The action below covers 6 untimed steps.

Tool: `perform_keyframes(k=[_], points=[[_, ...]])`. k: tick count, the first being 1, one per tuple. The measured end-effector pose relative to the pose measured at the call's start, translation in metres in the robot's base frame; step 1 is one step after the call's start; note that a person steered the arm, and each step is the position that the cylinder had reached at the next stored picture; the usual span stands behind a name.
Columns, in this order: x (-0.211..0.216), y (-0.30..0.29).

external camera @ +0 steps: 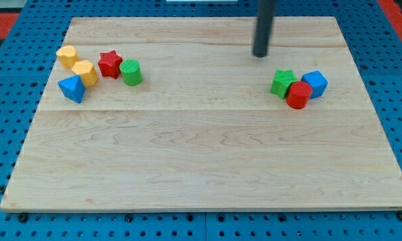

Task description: Slide the blue cube along with the red circle and green star slightly left

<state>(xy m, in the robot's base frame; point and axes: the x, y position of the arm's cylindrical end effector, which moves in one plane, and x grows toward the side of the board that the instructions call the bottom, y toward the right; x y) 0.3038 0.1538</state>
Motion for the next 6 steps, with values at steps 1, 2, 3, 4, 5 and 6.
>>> perform_keyframes(k=[1, 2, 3, 4, 5, 6], points=[[0.024, 0.104], [0.055, 0.131], [0.078, 0.084], [0.078, 0.007], [0.080, -0.047], [0.085, -0.107]])
